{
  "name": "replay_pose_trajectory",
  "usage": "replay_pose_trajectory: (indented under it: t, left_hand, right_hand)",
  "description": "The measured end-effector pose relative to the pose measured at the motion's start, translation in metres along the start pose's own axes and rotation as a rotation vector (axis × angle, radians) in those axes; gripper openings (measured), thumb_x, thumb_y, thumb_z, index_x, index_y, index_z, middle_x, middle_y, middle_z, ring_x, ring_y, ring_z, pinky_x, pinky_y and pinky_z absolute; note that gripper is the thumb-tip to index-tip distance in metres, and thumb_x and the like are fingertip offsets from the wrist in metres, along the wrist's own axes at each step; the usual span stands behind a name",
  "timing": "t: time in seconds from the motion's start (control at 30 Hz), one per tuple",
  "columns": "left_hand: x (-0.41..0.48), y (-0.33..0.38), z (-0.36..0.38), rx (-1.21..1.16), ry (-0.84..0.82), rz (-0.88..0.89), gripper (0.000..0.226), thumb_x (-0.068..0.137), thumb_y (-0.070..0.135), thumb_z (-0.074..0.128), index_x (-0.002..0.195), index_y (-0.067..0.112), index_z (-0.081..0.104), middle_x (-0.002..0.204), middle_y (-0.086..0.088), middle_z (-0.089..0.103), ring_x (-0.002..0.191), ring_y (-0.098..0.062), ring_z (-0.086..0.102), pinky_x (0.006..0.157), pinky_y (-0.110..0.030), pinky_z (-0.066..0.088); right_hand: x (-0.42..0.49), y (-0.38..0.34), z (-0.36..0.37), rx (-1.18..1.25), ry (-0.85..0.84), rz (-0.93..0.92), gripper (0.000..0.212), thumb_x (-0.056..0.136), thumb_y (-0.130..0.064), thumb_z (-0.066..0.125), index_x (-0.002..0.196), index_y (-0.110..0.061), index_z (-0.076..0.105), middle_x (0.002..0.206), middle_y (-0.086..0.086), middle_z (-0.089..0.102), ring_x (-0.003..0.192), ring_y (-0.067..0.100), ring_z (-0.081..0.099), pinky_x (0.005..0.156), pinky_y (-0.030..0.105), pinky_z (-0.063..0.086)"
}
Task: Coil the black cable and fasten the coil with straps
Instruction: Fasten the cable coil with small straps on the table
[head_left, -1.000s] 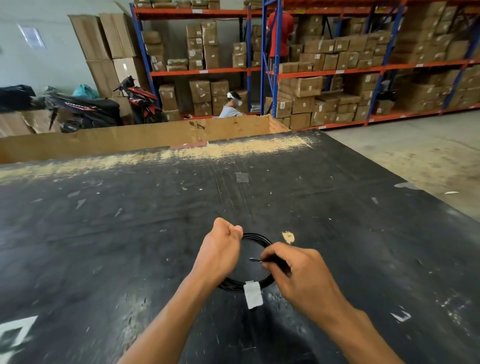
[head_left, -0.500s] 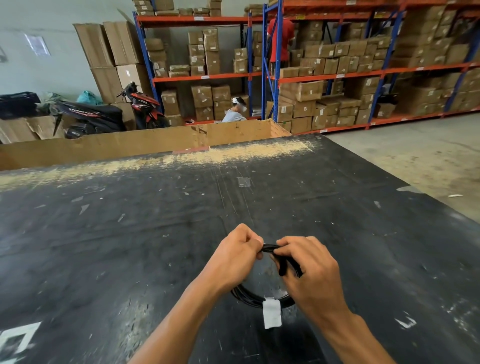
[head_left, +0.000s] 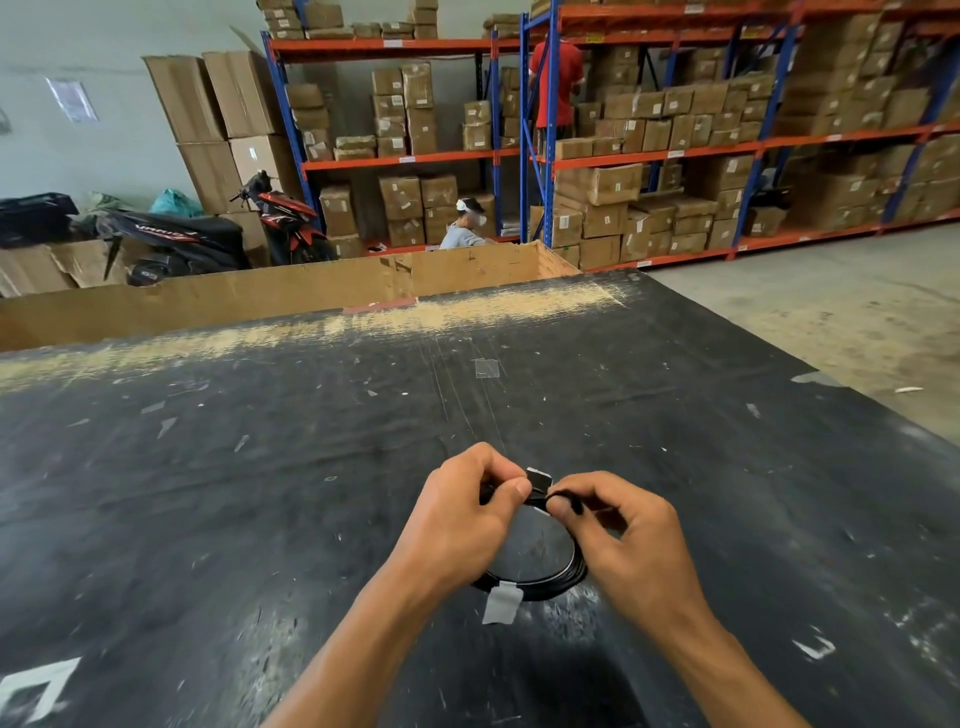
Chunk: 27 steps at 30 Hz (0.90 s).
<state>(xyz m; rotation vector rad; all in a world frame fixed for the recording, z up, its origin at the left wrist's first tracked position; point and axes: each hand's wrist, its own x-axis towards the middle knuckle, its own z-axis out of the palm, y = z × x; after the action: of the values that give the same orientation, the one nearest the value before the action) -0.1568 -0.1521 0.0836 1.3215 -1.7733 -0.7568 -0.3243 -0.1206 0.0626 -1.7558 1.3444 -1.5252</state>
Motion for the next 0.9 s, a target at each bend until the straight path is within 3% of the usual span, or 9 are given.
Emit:
replay_pose_trajectory:
  t: [0.2, 0.4, 0.57, 0.7, 0.83, 0.9]
  left_hand:
    - [-0.003, 0.004, -0.003, -0.004, -0.007, 0.022, 0.016, 0.089, 0.020, 0.068, 0.075, 0.028, 0.064, 0.060, 0.024, 0.062, 0.057, 0.001, 0.053, 0.059, -0.020, 0.043]
    - [-0.007, 0.011, 0.000, 0.033, -0.022, 0.067, 0.016, 0.086, 0.019, 0.070, 0.075, 0.028, 0.064, 0.072, 0.007, 0.072, 0.066, -0.006, 0.064, 0.060, -0.015, 0.048]
    - [-0.005, 0.011, 0.000, 0.025, -0.064, 0.051, 0.013, 0.085, 0.020, 0.071, 0.076, 0.027, 0.065, 0.074, 0.005, 0.073, 0.069, -0.012, 0.067, 0.066, -0.032, 0.056]
    - [-0.005, 0.012, -0.001, -0.003, -0.090, 0.043, 0.011, 0.084, 0.019, 0.071, 0.077, 0.025, 0.066, 0.076, -0.003, 0.074, 0.072, -0.024, 0.068, 0.071, -0.046, 0.057]
    - [-0.007, 0.012, 0.002, -0.053, -0.057, 0.002, 0.012, 0.084, 0.017, 0.074, 0.079, 0.024, 0.067, 0.078, -0.001, 0.076, 0.076, -0.019, 0.071, 0.074, -0.042, 0.058]
    - [-0.007, 0.012, 0.003, -0.091, -0.053, -0.046, 0.011, 0.085, 0.022, 0.074, 0.084, 0.028, 0.064, 0.078, 0.007, 0.077, 0.076, -0.006, 0.071, 0.072, -0.029, 0.056]
  right_hand:
    - [0.004, -0.006, -0.004, 0.106, -0.060, 0.128, 0.016, 0.082, -0.005, 0.074, 0.077, -0.020, 0.074, 0.076, 0.005, 0.073, 0.065, 0.019, 0.062, 0.065, 0.042, 0.050]
    - [0.008, -0.009, -0.009, 0.255, -0.020, 0.245, 0.018, 0.080, 0.002, 0.074, 0.081, -0.016, 0.077, 0.080, 0.004, 0.077, 0.077, 0.021, 0.073, 0.072, 0.025, 0.057]
    - [0.006, -0.010, -0.010, 0.202, -0.041, 0.254, 0.016, 0.081, -0.002, 0.074, 0.079, -0.018, 0.077, 0.084, 0.003, 0.076, 0.081, 0.022, 0.072, 0.079, 0.039, 0.059]
    - [0.008, -0.010, -0.011, 0.177, -0.046, 0.232, 0.016, 0.079, 0.001, 0.075, 0.078, -0.014, 0.079, 0.093, 0.004, 0.073, 0.085, 0.012, 0.070, 0.081, 0.028, 0.055]
    - [0.009, -0.010, -0.010, 0.190, 0.013, 0.262, 0.017, 0.081, 0.001, 0.074, 0.077, -0.015, 0.079, 0.077, 0.001, 0.078, 0.075, 0.017, 0.074, 0.072, 0.028, 0.059]
    - [0.010, -0.011, -0.009, 0.198, 0.081, 0.254, 0.018, 0.080, 0.001, 0.075, 0.077, -0.017, 0.079, 0.076, -0.001, 0.078, 0.074, 0.016, 0.074, 0.072, 0.030, 0.060]
